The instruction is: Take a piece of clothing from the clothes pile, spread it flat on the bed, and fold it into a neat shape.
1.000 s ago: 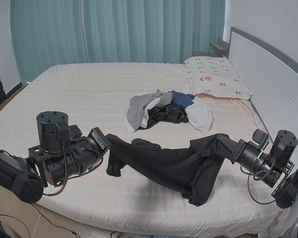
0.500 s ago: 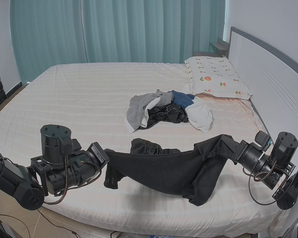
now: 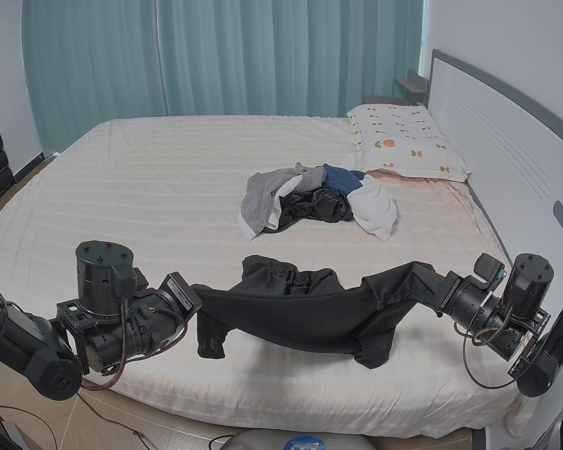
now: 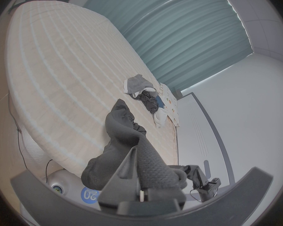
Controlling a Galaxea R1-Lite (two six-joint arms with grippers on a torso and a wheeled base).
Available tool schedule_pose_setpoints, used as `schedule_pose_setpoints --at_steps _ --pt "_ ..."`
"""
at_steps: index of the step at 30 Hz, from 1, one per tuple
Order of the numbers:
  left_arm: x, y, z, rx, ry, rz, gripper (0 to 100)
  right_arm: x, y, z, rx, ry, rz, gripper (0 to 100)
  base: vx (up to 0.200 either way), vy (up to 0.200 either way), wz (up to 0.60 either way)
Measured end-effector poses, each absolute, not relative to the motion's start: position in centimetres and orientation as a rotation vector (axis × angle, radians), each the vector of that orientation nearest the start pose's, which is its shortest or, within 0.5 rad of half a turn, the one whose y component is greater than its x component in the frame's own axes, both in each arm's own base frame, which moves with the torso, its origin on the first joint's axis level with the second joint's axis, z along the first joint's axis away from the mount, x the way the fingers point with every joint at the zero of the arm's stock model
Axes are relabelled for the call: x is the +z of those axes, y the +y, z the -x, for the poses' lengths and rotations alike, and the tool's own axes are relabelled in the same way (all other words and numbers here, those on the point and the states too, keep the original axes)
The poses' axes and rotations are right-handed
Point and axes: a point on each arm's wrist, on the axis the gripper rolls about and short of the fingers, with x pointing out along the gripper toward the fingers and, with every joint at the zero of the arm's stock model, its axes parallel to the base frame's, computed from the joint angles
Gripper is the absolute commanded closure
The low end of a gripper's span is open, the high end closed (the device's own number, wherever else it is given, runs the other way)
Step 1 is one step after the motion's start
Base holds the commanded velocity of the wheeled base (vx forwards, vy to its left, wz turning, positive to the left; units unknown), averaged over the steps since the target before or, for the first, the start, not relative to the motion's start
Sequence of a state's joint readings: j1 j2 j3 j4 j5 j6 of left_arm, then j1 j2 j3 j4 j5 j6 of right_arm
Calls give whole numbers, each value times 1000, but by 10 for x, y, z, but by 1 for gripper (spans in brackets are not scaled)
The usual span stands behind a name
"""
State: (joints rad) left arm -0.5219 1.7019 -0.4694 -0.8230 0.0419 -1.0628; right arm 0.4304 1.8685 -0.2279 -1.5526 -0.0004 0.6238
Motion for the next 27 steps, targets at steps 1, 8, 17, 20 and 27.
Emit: schedule_pose_setpoints --at_steps 1,8,17,20,27 --pt "118 -130 -228 -210 600 921 100 98 106 -230 387 220 -594 100 0 0 0" --pt "121 -129 -227 -208 585 930 100 99 104 -226 383 221 -613 100 0 0 0" --pt "117 -127 -222 -211 604 927 100 104 102 -222 389 211 -627 100 0 89 0" --pt "119 -125 -222 -224 579 940 100 103 103 -222 389 215 -633 100 0 200 0" --pt "120 -123 -220 -230 563 948 100 103 103 -222 389 219 -647 100 0 200 0"
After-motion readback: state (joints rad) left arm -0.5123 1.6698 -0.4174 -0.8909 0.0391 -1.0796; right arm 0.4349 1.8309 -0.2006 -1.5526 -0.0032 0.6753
